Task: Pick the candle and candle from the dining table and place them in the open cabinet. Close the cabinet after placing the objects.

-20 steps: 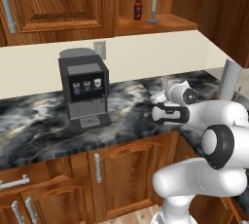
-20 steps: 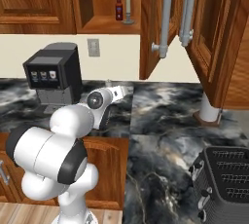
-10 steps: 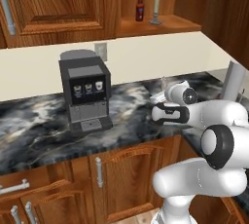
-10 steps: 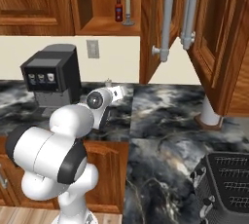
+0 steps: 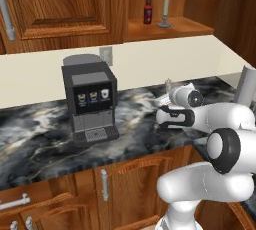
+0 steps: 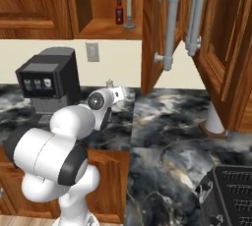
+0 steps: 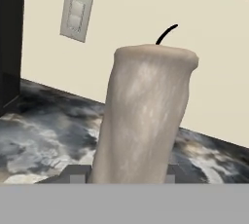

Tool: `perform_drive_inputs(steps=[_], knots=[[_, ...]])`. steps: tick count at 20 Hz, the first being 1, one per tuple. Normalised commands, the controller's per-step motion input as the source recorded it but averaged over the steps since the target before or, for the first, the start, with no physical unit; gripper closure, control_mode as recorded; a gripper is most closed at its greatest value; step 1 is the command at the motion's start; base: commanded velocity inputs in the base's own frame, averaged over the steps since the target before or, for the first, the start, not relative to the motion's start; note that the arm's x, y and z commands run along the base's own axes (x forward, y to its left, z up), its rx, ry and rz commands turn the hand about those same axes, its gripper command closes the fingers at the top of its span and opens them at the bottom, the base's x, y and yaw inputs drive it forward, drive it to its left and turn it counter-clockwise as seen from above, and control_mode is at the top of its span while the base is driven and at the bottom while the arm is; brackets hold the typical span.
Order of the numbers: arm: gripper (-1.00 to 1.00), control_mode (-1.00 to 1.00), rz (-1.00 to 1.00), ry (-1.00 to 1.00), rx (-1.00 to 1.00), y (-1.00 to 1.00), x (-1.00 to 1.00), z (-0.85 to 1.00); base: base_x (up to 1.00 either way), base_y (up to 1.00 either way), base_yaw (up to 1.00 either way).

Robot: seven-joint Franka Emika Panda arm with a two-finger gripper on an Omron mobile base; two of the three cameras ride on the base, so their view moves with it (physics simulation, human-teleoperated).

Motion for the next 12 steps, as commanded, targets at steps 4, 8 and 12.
perform_drive_inputs(steps=[4,8,12], knots=[[1.0,1.0,0.0,0.0,0.0,0.0,0.0,0.0,0.57,-0.01,0.0],[1.0,1.0,0.0,0.0,0.0,0.0,0.0,0.0,0.54,-0.02,0.0],[1.0,1.0,0.0,0.0,0.0,0.0,0.0,0.0,0.29,0.0,0.0]])
